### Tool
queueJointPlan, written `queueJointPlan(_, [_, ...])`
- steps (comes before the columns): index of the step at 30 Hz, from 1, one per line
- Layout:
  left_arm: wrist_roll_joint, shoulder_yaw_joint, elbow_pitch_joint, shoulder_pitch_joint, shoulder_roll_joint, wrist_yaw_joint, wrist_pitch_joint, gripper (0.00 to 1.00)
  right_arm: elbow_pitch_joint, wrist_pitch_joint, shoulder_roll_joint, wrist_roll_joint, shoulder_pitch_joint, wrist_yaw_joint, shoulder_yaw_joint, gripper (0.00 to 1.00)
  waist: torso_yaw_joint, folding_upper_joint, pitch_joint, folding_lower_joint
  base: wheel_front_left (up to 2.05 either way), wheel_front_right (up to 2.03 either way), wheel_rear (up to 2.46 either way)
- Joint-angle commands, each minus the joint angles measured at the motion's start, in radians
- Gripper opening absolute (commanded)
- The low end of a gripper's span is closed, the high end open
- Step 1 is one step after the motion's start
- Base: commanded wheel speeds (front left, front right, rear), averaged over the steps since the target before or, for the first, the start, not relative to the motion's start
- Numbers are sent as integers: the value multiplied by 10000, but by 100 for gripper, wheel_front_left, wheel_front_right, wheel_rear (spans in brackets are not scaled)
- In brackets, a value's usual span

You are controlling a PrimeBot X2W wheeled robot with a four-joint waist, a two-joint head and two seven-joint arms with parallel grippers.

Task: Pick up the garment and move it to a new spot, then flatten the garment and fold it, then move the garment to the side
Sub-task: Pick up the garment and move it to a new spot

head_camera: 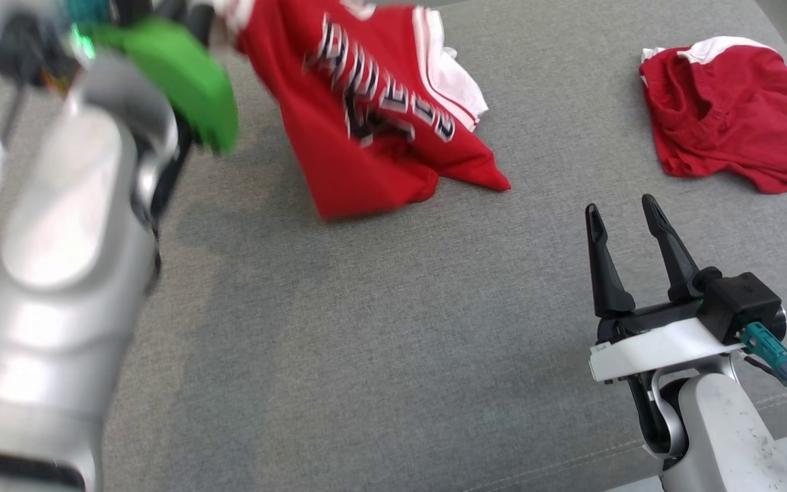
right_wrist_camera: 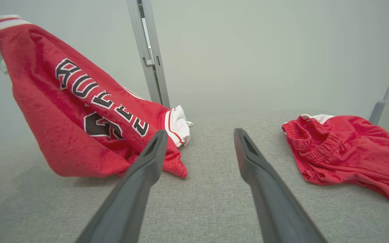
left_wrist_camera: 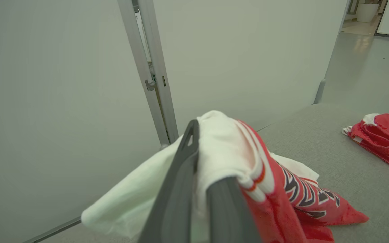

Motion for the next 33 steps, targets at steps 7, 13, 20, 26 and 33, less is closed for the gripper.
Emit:
queueJointPlan(7, [-564, -76, 50, 3700, -294, 377, -1435, 0, 219, -29, -7, -299, 235, -15, -138, 100, 356, -1, -98, 0, 0, 0, 0])
queueJointPlan(13, [-738, -352, 75, 5512, -852, 587, -2242, 0, 417, -28, -7, -391, 304, -15, -81, 100, 658, -1, -320, 0, 0, 0, 0])
queueJointPlan(20, [-589, -600, -173, 6352, -1055, 710, -2917, 100, 606, -30, -11, -402, 418, -15, 10, 100, 871, -1, -669, 0, 0, 0, 0])
queueJointPlan(26, [-334, -608, -1041, 6858, -743, 875, -3185, 100, 730, -28, -13, -454, 581, -15, -124, 100, 1048, -1, -1136, 0, 0, 0, 0])
queueJointPlan(33, [-407, -495, -2375, 7419, -377, 1219, -3013, 100, 910, -28, -13, -709, 827, -15, -486, 100, 1276, -1, -1743, 0, 0, 0, 0])
